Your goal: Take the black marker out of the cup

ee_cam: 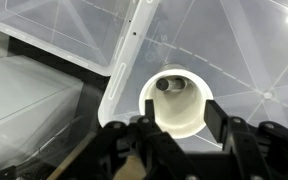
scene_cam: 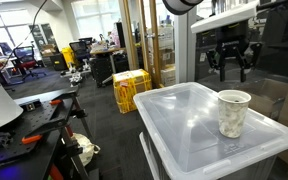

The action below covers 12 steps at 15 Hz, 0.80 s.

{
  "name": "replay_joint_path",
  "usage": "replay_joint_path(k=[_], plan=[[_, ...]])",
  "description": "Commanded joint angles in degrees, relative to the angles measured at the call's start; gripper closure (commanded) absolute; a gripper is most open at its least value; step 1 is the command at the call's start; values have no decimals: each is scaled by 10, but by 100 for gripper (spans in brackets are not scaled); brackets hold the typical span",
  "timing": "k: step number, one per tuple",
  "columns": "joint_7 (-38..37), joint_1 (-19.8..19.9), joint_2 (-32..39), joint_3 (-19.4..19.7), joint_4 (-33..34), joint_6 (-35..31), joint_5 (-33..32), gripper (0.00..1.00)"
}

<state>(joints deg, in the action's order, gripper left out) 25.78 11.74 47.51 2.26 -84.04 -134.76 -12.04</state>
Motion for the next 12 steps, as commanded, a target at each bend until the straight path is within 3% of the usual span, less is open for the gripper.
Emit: replay_joint_path(k=[1,8,12], plan=[[26,9,28,-11,43,23,8,59],[31,7,62,-11,84,44,5,52],[44,5,82,-10,112,68,4,54]])
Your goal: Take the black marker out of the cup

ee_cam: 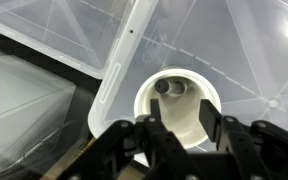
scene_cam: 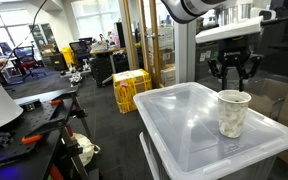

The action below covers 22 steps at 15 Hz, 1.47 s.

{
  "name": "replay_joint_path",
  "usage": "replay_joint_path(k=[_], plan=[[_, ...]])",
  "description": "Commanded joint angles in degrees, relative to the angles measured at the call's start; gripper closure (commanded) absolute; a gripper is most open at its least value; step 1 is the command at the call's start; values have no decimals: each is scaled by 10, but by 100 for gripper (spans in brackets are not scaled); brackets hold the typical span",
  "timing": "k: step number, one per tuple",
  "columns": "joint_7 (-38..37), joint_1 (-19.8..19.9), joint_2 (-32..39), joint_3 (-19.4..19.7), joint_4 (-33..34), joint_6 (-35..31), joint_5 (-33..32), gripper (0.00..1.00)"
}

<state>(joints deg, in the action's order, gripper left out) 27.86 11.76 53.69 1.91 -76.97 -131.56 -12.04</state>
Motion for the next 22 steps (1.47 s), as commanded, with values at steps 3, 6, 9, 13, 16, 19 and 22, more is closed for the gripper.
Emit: replay_joint_path(k=[3,6,9,13,16,19,22], plan=[[25,5,33,-7,62,50,4,56],[34,5,47,-7,83,63,3,57],[40,3,60,-7,102,76,2,55],[42,2,75,-6,122,92,2,56],[43,2,85,-7,135,104,3,56],[43,2,94,-6,145,112,4,56],[43,2,102,-6,156,121,3,56]])
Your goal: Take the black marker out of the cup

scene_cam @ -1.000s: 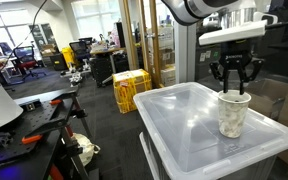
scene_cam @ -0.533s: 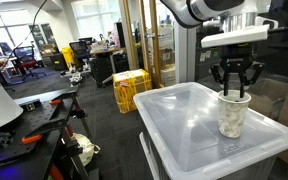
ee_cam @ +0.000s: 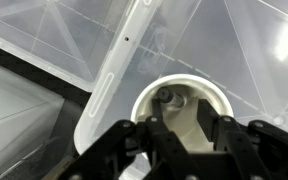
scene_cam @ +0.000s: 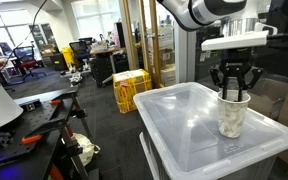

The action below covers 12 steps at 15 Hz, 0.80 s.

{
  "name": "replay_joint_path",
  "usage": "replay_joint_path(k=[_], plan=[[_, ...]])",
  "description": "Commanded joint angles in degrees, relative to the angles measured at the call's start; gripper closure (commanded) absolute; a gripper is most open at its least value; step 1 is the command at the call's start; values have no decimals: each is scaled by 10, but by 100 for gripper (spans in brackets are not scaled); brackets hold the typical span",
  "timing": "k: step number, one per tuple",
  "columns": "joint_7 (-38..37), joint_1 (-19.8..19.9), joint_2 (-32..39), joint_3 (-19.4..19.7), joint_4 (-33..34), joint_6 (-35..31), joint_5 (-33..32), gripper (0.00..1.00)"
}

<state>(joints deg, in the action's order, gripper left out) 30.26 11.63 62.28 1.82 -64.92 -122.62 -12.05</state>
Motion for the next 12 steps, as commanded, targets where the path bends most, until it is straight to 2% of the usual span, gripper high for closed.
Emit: replay_joint_path(k=[1,12], plan=[[18,3,19,-4,39,34,3,56],[15,2,46,-2,81,67,3,60]])
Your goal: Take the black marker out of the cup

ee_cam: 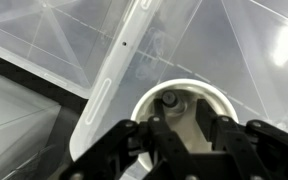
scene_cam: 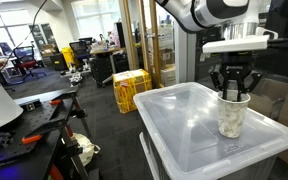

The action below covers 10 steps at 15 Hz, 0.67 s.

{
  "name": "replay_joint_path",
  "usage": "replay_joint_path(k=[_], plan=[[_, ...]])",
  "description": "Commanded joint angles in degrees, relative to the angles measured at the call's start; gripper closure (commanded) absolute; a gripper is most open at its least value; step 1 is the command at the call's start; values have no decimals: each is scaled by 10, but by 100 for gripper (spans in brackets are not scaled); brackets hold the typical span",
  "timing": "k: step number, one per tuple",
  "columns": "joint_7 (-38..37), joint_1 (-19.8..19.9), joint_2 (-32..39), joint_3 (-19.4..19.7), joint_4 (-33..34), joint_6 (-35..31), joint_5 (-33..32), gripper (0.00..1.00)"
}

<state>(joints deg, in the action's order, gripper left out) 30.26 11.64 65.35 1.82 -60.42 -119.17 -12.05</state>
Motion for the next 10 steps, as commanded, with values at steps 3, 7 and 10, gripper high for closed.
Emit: replay_joint_path(k=[3,7,10], plan=[[15,1,21,-1,47,42,3,62],[15,1,27,-1,60,49,4,94],[15,1,30,-1,68,53,4,96]])
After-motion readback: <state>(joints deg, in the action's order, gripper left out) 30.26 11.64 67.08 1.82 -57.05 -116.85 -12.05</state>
